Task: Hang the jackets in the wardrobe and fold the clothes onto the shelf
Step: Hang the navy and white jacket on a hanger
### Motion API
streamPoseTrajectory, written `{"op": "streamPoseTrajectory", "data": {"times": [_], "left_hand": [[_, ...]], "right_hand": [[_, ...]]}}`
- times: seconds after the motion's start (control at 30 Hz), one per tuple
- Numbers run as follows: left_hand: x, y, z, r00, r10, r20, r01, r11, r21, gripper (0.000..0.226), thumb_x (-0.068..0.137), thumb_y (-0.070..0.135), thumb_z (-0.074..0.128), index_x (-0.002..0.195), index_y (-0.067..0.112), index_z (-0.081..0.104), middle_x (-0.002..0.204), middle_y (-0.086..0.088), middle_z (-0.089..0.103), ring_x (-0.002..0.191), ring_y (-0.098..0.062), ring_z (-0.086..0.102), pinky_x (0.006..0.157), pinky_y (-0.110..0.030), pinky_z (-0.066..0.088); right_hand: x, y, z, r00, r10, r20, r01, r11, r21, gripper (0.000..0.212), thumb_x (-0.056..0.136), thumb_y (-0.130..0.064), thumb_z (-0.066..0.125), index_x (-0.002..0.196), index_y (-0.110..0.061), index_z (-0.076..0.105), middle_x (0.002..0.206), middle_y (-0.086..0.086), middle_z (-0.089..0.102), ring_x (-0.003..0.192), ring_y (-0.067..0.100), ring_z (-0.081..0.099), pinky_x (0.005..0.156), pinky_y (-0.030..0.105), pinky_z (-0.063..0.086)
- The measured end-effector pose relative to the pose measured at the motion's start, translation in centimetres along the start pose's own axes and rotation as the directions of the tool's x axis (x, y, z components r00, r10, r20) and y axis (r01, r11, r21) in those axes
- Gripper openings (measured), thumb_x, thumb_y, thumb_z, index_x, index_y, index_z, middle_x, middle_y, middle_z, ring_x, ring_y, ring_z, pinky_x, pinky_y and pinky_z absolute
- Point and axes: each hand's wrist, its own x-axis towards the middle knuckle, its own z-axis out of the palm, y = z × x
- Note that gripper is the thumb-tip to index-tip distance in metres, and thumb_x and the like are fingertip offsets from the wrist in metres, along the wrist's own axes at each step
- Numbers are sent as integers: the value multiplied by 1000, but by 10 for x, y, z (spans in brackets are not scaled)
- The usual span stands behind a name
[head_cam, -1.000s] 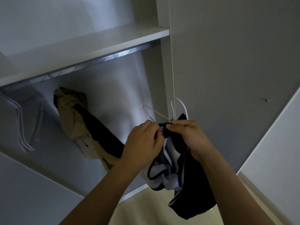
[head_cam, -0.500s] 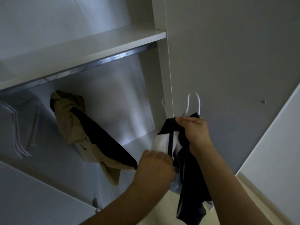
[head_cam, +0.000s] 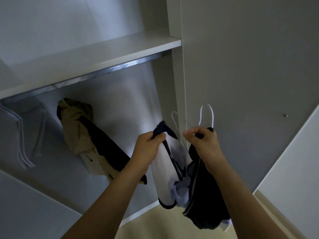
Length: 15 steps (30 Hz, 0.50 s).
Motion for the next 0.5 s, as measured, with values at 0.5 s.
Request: {"op": "streamPoseTrajectory", "data": {"times": [0.5], "left_hand": [[-21, 21, 6, 995, -73, -62, 45, 927, -373, 20, 88, 32, 70, 89, 12, 73, 94, -21, 72, 92, -39, 69, 87, -51, 56]], "right_hand": [[-9, 23, 12, 901, -56, 430, 189, 943, -273, 23, 96, -42, 53, 80, -36, 69, 115, 9, 49, 91, 9, 58, 83, 19, 46]]}}
